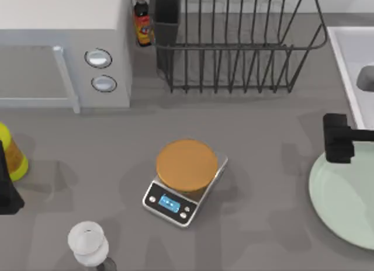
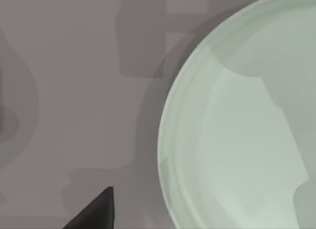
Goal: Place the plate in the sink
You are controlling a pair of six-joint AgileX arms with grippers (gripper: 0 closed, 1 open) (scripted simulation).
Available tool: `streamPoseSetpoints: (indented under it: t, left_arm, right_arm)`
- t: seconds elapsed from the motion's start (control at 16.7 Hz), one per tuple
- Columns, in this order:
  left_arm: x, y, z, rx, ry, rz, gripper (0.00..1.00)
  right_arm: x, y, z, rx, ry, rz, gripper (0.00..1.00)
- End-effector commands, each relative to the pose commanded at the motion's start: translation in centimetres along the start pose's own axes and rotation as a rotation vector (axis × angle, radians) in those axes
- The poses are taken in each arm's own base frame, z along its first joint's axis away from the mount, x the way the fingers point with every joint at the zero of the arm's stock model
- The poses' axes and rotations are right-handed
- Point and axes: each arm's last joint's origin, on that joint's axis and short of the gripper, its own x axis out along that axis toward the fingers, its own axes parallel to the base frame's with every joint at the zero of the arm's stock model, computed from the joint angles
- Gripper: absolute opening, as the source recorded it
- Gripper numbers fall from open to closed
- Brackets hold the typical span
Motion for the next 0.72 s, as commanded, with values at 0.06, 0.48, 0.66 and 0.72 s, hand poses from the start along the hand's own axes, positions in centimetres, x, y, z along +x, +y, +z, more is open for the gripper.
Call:
streamPoseSetpoints:
  t: [0.06, 0.48, 0.66, 0.72]
  left_arm:
    - [0.0, 0.0, 0.0, 0.0, 0.0, 0.0, 1.0]
    - [0.0, 0.0, 0.0, 0.0, 0.0, 0.0, 1.0]
    - [0.0, 0.0, 0.0, 0.0, 0.0, 0.0, 1.0]
    - [0.0, 0.0, 0.0, 0.0, 0.0, 0.0, 1.0]
  right_arm:
    - [1.0, 0.8, 0.8, 0.001, 0.073, -0.019, 1.0]
    - [5.4, 4.4, 3.4, 0.002, 0.343, -0.118, 1.0]
    - [5.5, 4.4, 3.4, 0.002, 0.346, -0.119, 1.0]
    - [5.5, 4.4, 3.4, 0.002, 0.346, -0.119, 1.0]
